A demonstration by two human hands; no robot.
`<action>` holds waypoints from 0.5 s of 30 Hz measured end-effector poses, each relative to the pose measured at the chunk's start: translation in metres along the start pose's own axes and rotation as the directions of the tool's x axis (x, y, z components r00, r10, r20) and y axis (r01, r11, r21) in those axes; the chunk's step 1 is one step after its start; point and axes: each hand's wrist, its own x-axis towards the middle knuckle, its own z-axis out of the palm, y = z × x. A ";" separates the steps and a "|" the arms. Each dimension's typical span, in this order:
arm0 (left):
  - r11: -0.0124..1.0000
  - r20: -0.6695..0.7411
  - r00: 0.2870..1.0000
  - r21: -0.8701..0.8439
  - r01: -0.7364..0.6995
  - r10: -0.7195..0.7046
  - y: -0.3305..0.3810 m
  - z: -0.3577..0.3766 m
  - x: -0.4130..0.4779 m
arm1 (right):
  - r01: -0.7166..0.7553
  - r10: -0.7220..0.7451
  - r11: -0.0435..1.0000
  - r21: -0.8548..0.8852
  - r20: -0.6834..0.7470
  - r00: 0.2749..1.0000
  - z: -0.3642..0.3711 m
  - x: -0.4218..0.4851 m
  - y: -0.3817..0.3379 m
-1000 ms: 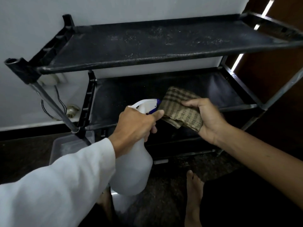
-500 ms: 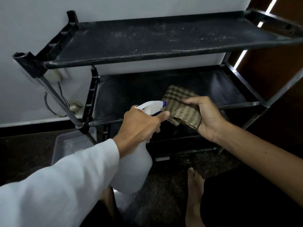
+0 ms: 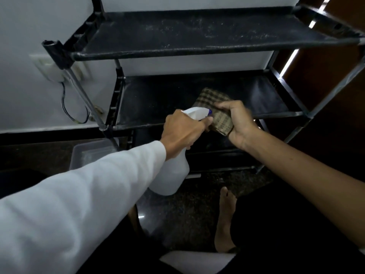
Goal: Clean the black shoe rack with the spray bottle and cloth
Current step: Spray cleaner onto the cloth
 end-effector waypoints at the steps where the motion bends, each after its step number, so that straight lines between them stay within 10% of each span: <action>1: 1.000 -0.003 1.000 -0.009 -0.006 0.006 0.000 0.001 -0.002 | 0.009 -0.009 1.000 0.007 -0.006 1.000 -0.001 0.000 0.001; 15: 0.999 0.040 0.998 -0.020 -0.047 0.048 0.005 0.016 -0.026 | 0.046 -0.045 0.999 0.015 -0.048 0.998 -0.017 -0.005 -0.001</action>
